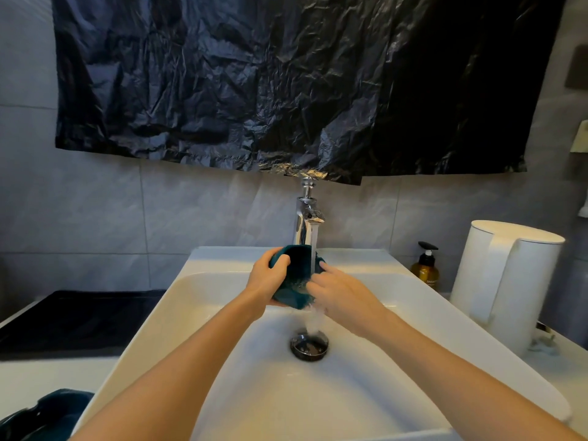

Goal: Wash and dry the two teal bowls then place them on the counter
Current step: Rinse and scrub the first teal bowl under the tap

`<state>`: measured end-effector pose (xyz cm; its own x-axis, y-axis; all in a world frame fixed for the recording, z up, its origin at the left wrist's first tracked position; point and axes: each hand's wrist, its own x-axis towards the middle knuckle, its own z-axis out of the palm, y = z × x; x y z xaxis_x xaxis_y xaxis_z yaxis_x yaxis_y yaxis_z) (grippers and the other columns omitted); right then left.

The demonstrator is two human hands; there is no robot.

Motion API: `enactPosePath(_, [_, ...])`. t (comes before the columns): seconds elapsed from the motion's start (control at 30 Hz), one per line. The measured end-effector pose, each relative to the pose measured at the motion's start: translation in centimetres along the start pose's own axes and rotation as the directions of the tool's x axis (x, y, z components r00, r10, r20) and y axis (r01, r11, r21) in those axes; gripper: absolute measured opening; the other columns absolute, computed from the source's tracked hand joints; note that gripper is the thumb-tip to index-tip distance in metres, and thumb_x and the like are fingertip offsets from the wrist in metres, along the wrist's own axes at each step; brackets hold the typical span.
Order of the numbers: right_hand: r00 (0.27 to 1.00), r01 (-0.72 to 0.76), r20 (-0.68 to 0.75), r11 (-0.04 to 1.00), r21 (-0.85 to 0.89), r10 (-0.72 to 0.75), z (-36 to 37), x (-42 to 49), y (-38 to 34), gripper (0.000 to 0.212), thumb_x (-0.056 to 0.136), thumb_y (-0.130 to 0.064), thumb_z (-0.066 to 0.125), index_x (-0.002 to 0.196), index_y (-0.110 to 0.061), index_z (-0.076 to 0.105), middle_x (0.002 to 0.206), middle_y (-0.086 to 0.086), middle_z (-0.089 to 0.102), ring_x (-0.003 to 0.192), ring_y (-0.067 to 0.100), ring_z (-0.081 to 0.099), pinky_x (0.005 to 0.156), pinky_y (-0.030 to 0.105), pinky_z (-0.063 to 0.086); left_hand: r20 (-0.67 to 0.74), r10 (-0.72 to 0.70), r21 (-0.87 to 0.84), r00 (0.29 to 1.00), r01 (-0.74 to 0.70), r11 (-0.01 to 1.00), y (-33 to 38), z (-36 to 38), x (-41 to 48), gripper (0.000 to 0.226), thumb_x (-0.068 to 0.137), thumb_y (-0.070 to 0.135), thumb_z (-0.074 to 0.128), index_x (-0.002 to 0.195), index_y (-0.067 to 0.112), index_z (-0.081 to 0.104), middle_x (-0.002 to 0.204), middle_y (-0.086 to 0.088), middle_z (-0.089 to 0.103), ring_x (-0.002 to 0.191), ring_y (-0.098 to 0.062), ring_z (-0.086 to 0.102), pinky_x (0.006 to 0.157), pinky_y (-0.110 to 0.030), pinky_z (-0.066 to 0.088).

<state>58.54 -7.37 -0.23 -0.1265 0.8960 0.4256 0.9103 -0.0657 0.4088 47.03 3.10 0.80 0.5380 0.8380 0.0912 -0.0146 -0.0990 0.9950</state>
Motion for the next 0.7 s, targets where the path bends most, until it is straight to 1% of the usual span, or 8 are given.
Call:
enactPosePath(0.1, [0.987,-0.116,0.128,0.975,0.187,0.093,-0.2,0.2,-2.0,0.017,0.093,-0.026,0.059,0.107,-0.017,0.059,0.102,0.001,0.064,0.093,0.022,0.061,0.078,0.036,0.050,0.013,0.005,0.015,1.000,-0.005,1.000,-0.2,0.2,0.0,0.027,0.098,0.021,0.040,0.120,0.030,0.053,0.114,-0.002,0.056,0.102,-0.022,0.055,0.077,-0.046,0.058])
enactPosePath(0.2, [0.995,-0.099,0.063,0.930,0.355,0.082,-1.1,0.1,-2.5,0.013,0.095,-0.025,0.056,0.100,-0.014,0.061,0.095,0.001,0.063,0.084,0.018,0.057,0.070,0.027,0.042,0.008,-0.008,0.014,1.000,0.008,1.000,-0.2,-0.1,0.2,0.027,0.097,0.023,0.041,0.120,0.029,0.054,0.113,-0.002,0.058,0.097,-0.020,0.056,0.078,-0.047,0.058])
enactPosePath(0.3, [0.999,-0.018,-0.033,0.994,0.106,0.022,0.0,-0.1,-0.2,0.017,0.082,-0.032,0.069,0.074,-0.017,0.069,0.069,-0.002,0.067,0.069,0.018,0.062,0.077,0.026,0.052,0.008,0.003,0.034,1.000,-0.003,0.999,-0.2,-0.3,0.3,0.028,0.098,0.024,0.041,0.123,0.029,0.053,0.116,-0.003,0.057,0.102,-0.024,0.057,0.076,-0.046,0.059])
enactPosePath(0.33, [1.000,-0.013,0.003,0.998,0.064,0.013,0.1,-0.1,-0.2,0.018,0.081,-0.034,0.070,0.077,-0.017,0.071,0.071,-0.001,0.069,0.074,0.020,0.064,0.082,0.031,0.054,0.015,0.007,0.044,1.000,-0.007,0.999,-0.2,-0.2,0.2,0.029,0.099,0.024,0.041,0.124,0.029,0.052,0.116,-0.003,0.057,0.102,-0.024,0.057,0.075,-0.045,0.059])
enactPosePath(0.43, [0.991,-0.110,0.103,0.965,0.238,0.087,-0.2,0.2,-2.2,0.018,0.090,-0.028,0.060,0.102,-0.015,0.066,0.100,0.004,0.069,0.094,0.025,0.061,0.077,0.035,0.049,0.043,0.030,0.107,0.999,-0.035,0.994,-0.5,0.2,0.1,0.031,0.099,0.024,0.039,0.126,0.031,0.052,0.116,-0.001,0.056,0.105,-0.022,0.055,0.076,-0.044,0.058])
enactPosePath(0.5, [0.993,-0.112,0.069,0.933,0.341,0.093,-0.4,0.0,-2.3,0.013,0.091,-0.024,0.061,0.095,-0.012,0.063,0.097,0.005,0.066,0.089,0.025,0.060,0.070,0.029,0.042,0.048,0.027,0.118,0.999,-0.032,0.993,-0.5,0.2,0.0,0.031,0.099,0.024,0.039,0.125,0.031,0.052,0.116,-0.001,0.056,0.102,-0.021,0.055,0.074,-0.042,0.059])
enactPosePath(0.63, [1.000,-0.004,0.019,0.995,0.098,0.002,-0.6,-0.4,-0.2,0.031,0.070,-0.043,0.080,0.068,-0.015,0.069,0.062,-0.001,0.064,0.060,0.019,0.061,0.074,0.024,0.050,0.061,0.004,0.073,0.998,-0.009,0.997,-0.4,0.0,0.0,0.028,0.099,0.023,0.039,0.124,0.028,0.053,0.112,-0.003,0.057,0.088,-0.016,0.057,0.059,-0.035,0.058])
enactPosePath(0.7, [0.995,0.055,0.089,0.998,0.010,-0.055,-0.9,-0.1,-0.3,0.034,0.073,-0.044,0.078,0.089,-0.014,0.073,0.075,0.001,0.069,0.072,0.020,0.066,0.081,0.029,0.051,0.055,0.012,0.044,0.998,-0.014,0.999,-0.3,0.1,0.1,0.027,0.099,0.024,0.041,0.122,0.028,0.054,0.110,-0.002,0.057,0.084,-0.011,0.055,0.057,-0.031,0.056])
